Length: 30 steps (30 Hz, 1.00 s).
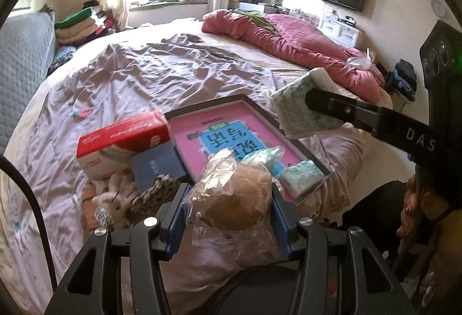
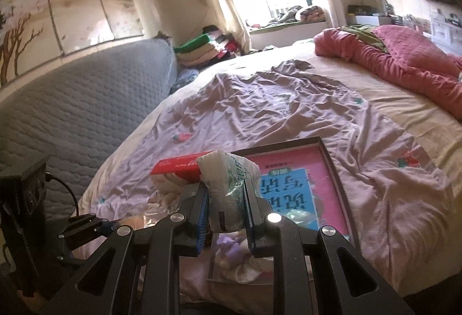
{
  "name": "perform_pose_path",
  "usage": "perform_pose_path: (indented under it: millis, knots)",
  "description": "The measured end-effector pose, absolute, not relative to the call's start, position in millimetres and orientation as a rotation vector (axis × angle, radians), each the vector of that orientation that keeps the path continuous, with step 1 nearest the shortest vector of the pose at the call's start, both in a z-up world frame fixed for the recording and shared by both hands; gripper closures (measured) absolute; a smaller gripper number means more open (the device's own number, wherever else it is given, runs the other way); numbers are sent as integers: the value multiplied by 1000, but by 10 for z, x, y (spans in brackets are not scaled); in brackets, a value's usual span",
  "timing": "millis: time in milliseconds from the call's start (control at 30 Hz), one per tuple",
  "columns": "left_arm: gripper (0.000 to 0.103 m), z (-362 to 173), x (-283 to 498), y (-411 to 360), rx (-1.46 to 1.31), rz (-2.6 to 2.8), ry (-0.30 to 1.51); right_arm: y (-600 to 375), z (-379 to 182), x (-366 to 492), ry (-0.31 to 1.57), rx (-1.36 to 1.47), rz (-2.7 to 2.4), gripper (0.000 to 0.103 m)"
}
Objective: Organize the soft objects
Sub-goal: 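Carry the bread roll with the left gripper while the right carries the wipes pack over the tray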
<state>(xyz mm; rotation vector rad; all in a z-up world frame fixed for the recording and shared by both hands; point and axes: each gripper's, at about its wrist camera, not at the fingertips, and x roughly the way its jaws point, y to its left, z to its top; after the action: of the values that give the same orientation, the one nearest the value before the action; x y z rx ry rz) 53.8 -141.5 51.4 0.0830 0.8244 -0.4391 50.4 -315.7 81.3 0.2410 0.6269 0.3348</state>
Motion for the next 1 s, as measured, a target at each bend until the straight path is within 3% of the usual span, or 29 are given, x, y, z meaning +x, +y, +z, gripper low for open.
perform_pose_path:
  millis: [400,1000]
  knots:
    - [51,482,685,-1929,136,-439,835,-3470,724,448,604,269,279,81]
    - [51,-18,892,-2296,150,-484,941,-3887,368,535,607,352,224,81]
